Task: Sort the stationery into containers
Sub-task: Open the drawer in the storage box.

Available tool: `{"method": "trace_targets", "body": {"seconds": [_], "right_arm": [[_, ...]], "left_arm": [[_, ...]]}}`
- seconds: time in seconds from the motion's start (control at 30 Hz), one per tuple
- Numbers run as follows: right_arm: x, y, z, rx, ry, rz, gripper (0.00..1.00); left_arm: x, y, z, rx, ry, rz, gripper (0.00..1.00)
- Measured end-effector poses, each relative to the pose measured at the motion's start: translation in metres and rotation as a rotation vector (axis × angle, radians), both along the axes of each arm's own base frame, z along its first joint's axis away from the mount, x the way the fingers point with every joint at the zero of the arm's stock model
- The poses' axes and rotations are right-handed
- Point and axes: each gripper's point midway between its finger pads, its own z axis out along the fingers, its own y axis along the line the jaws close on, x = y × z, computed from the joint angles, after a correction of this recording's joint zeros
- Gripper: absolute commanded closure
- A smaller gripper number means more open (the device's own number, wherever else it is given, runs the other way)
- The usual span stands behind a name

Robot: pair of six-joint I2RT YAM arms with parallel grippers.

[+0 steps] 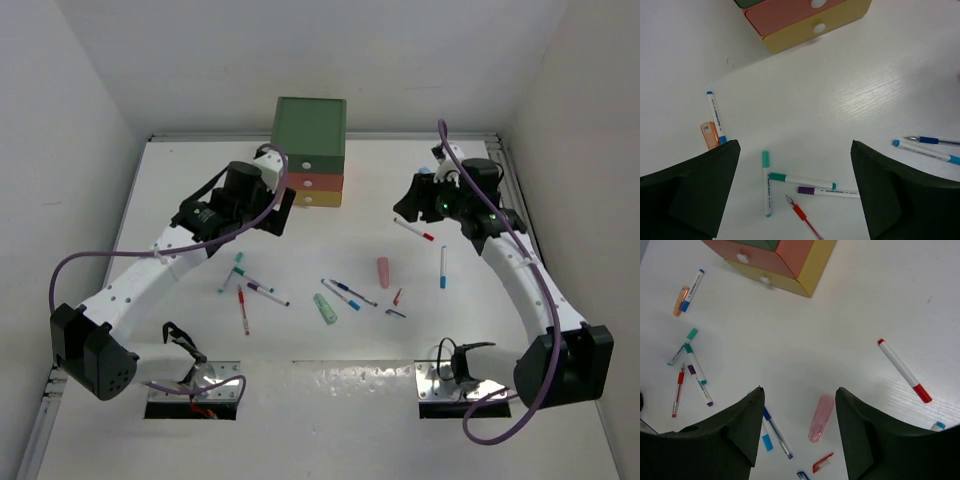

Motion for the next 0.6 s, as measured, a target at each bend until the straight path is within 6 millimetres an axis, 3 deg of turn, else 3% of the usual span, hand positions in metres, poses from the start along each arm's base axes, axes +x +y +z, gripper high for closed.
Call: {"method": "trace_targets", "body": {"seconds": [0.03,0.17,0.33,0.43,0.53,0.6], "right_arm": [[0.003,0.001,0.003,0.001,-0.001,0.002,0.42],[0.036,0.006,0.029,0.011,-0.035,0.009,0.44],[0.091,0.023,0.075,0.026,-0.132,0.03,0.46],[0.117,0.046,0.098,0.034,-0.195,0.065,0.47],[0.133,0.075,0.106,0.034,-0.231,0.11,0.48],[0.14,0.096,0.103,0.031,-0.238,0.143,0.48]], "left_arm": [[0.001,0.001,0.0,0.007,-0.006,0.001,0.0],[0.002,0.01,-0.007,0.113,-0.082,-0.004,0.17],[-0.019,0.015,-0.047,0.417,-0.26,-0.096,0.22],[-0.041,0.023,-0.082,0.615,-0.389,-0.215,0.26],[-0.054,0.036,-0.114,0.795,-0.454,-0.31,0.35],[-0.052,0.036,-0.118,0.867,-0.485,-0.338,0.41]]}}
